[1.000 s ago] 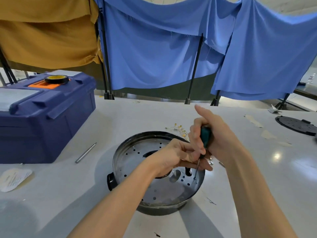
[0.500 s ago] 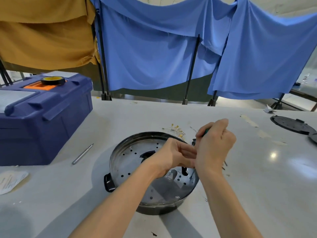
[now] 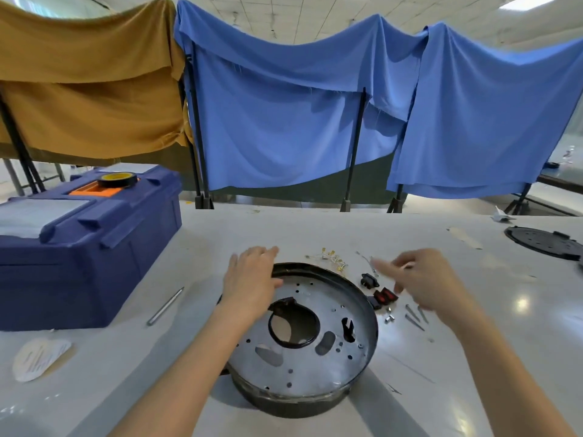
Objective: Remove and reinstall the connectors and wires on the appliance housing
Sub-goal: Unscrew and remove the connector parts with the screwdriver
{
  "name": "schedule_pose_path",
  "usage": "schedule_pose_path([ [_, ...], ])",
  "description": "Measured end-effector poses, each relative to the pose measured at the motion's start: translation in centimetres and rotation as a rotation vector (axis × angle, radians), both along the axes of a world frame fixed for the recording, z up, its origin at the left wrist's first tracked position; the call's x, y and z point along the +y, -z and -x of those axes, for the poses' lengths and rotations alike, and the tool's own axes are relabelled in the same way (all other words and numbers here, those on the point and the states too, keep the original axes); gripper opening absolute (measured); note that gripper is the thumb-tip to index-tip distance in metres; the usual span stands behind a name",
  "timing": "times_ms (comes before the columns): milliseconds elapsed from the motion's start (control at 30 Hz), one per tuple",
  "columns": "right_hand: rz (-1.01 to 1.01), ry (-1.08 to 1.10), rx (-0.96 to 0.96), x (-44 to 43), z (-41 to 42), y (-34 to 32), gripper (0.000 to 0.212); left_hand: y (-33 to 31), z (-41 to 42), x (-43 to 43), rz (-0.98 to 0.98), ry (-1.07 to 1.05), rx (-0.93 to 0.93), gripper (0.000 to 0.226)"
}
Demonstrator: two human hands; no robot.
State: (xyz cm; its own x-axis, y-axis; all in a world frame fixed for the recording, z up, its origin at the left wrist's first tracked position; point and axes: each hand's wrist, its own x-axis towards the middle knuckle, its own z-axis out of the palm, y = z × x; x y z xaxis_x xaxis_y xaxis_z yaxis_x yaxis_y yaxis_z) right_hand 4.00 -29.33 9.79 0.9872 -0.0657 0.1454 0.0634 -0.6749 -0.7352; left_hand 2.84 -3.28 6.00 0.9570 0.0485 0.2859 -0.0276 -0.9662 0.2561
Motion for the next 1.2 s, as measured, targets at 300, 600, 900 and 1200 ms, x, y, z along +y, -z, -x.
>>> schedule_pose_path([
  [300,0.174,-0.223,0.183,2.4,-0.6,3.6,0.022,2.0,-0.9,3.1,-0.012,-0.193,0.165,0.009],
  [600,0.071,-0.259,0.306,3.1,-0.2,3.7,0.006,1.4,-1.4,4.3,-0.020,-0.165,0.114,0.012],
  [900,-0.049,-0.319,0.352,1.8,-1.5,3.3,0.026,1.2,-2.4,6.1,0.010,-0.103,0.124,0.023],
  [1200,0.069,-0.312,0.315,0.9,-4.6,4.7,0.009,1.0,-2.9,8.7,0.078,-0.073,0.062,0.025],
])
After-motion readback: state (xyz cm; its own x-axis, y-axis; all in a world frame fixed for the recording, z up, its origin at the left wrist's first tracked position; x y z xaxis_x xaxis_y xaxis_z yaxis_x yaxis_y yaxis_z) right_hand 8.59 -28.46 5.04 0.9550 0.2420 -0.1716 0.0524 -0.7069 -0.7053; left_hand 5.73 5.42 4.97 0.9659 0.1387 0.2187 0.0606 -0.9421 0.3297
